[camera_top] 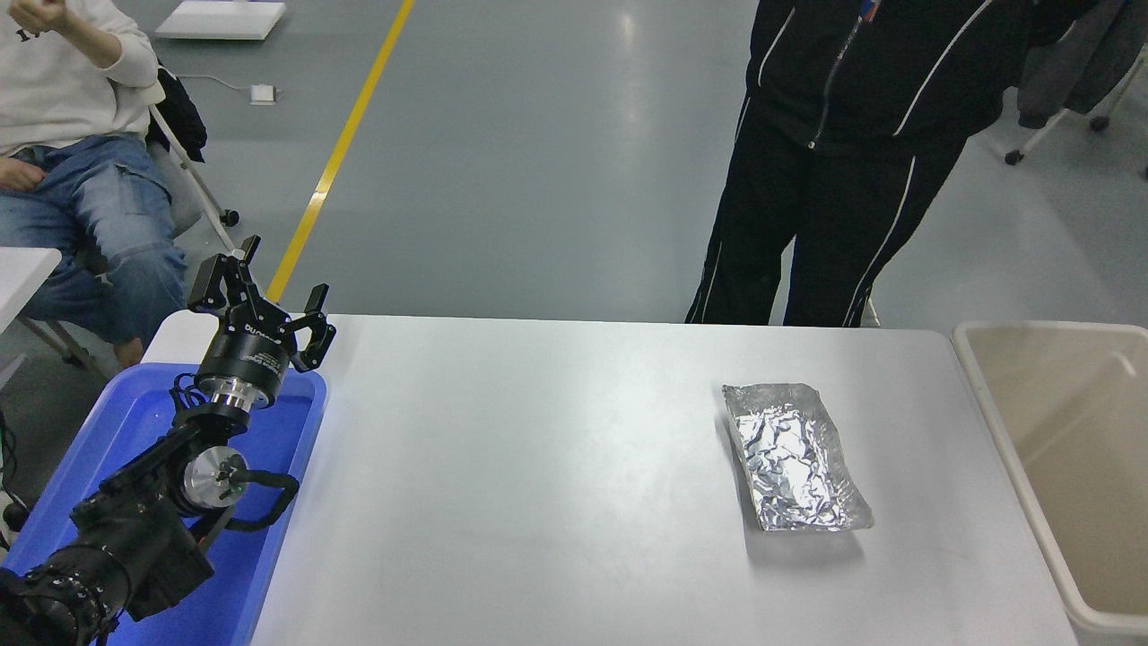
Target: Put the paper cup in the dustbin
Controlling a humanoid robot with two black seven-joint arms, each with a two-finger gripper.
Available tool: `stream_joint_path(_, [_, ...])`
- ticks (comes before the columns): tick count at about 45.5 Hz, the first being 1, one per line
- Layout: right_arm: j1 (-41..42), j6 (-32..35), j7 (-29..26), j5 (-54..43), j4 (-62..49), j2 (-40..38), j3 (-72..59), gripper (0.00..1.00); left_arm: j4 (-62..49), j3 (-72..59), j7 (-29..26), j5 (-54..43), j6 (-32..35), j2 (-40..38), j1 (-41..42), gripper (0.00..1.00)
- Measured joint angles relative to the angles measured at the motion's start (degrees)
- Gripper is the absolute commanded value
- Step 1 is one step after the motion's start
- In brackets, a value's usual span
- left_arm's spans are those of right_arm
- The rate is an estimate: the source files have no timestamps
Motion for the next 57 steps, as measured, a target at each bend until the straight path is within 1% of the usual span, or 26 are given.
stream_joint_path(5, [2.3, 0.1, 0.0, 0.0, 8.2, -3.1, 8.6, 0.99, 0.0, 0.0, 0.0, 0.0, 0.0, 0.0, 0.0, 1.0])
stream_joint_path(7, [2.4, 0.1, 0.0, 0.0, 11.4, -4.1, 11.7, 0.99, 0.0, 0.0, 0.0, 0.0, 0.0, 0.0, 0.0, 1.0])
stream_joint_path(9, [2.0, -0.1, 0.1, 0.0, 16.9, -5.4, 16.9, 0.99, 0.0, 0.0, 0.0, 0.0, 0.0, 0.0, 0.0, 1.0])
stream_joint_path(11, [1.6, -0.1, 0.0, 0.0, 18.2, -5.6, 18.0, 0.99, 0.0, 0.0, 0.0, 0.0, 0.0, 0.0, 0.0, 1.0])
stream_joint_path(19, [-4.6, -0.4, 0.0, 0.1, 29.0, -5.5, 28.8, 0.99, 0.0, 0.0, 0.0, 0.0, 0.0, 0.0, 0.0, 1.0])
stream_joint_path(27, [-14.6, -0.1, 0.2, 0.0, 36.0, -1.3, 40.1, 0.99, 0.0, 0.0, 0.0, 0.0, 0.0, 0.0, 0.0, 1.0])
stream_joint_path(34, [-22.2, 0.1, 0.8, -0.5, 39.7, 3.6, 49.1, 0.99, 0.0, 0.0, 0.0, 0.0, 0.0, 0.0, 0.0, 1.0])
stream_joint_path(40, [-27.0, 0.3, 1.6, -0.7, 41.3, 6.8, 54.5, 0.99, 0.0, 0.0, 0.0, 0.0, 0.0, 0.0, 0.0, 1.0])
stream_joint_path(49, [-32.4, 1.6, 4.1, -0.9, 42.4, 10.1, 58.5, 0.99, 0.0, 0.0, 0.0, 0.0, 0.0, 0.0, 0.0, 1.0])
stream_joint_path(57, [-34.9, 2.3, 6.0, -0.9, 42.8, 11.4, 59.8, 0.99, 0.0, 0.0, 0.0, 0.0, 0.0, 0.0, 0.0, 1.0])
